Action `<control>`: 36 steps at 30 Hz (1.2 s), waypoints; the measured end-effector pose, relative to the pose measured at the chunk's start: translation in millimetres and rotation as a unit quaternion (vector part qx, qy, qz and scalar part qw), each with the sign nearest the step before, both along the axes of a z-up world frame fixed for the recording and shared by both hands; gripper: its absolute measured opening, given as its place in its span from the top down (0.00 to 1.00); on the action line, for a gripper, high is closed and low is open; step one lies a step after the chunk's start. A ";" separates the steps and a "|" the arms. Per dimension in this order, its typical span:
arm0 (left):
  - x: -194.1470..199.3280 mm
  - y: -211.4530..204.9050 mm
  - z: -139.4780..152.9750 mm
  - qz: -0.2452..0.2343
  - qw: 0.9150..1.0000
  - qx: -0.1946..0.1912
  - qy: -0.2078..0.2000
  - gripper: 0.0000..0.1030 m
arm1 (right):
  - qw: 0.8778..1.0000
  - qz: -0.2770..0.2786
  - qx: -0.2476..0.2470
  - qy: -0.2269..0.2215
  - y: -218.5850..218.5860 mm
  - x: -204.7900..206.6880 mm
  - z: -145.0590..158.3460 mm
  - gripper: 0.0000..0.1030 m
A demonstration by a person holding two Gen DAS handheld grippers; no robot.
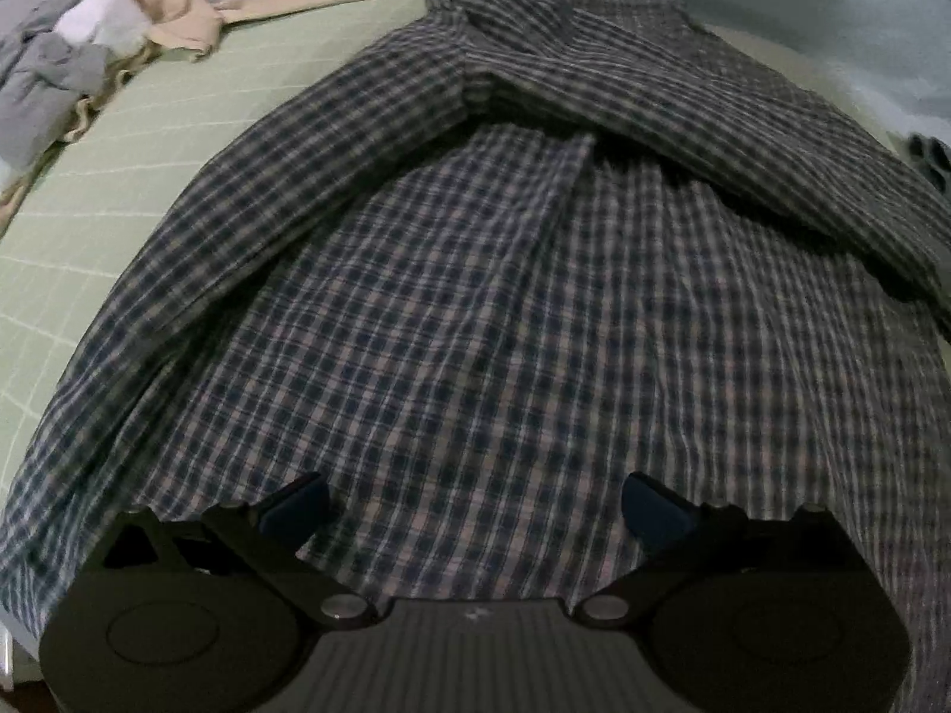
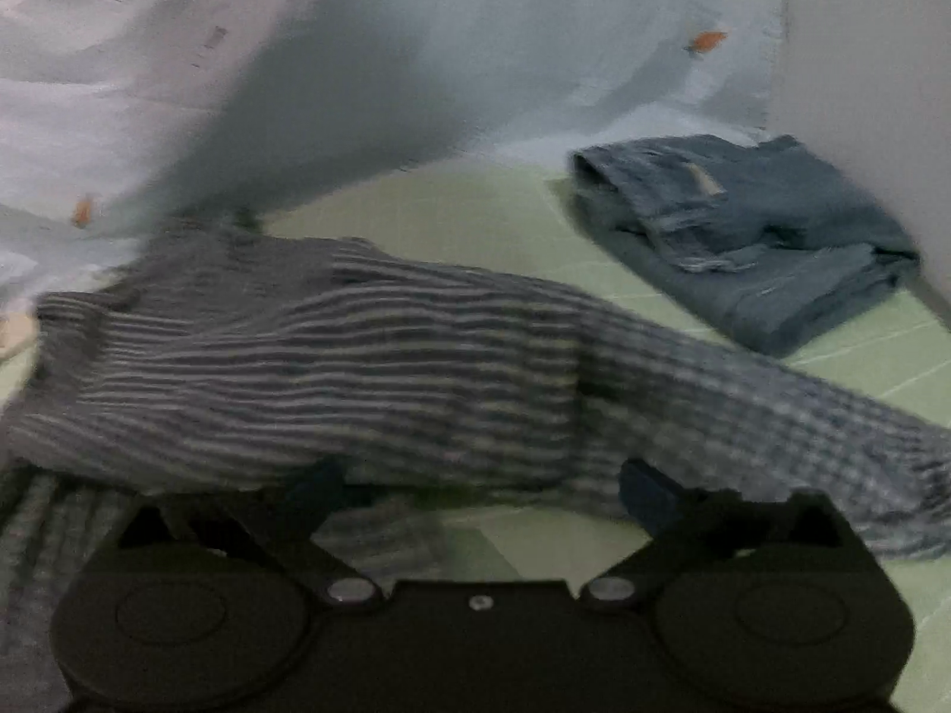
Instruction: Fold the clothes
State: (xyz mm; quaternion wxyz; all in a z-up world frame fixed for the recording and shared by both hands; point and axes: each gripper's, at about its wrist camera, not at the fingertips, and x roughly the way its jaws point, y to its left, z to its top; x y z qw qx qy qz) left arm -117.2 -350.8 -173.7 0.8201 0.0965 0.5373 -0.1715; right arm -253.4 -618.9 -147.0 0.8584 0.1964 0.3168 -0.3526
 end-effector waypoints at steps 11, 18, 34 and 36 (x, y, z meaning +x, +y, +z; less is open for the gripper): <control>28.9 118.3 46.1 -0.005 0.996 -0.047 -0.073 0.00 | 0.995 0.003 0.079 -0.060 115.1 45.4 5.3 0.00; 88.0 229.0 56.5 -0.016 0.994 -0.060 -0.088 0.00 | 0.990 0.004 0.121 -0.066 226.3 85.9 1.3 0.01; 125.5 344.1 48.4 -0.129 0.988 -0.054 -0.063 0.00 | 0.977 0.004 0.206 -0.059 416.8 141.2 -20.9 0.63; 124.3 349.8 49.8 -0.136 0.987 -0.057 -0.064 0.00 | 0.976 -0.003 0.212 -0.059 420.6 138.3 -23.2 0.63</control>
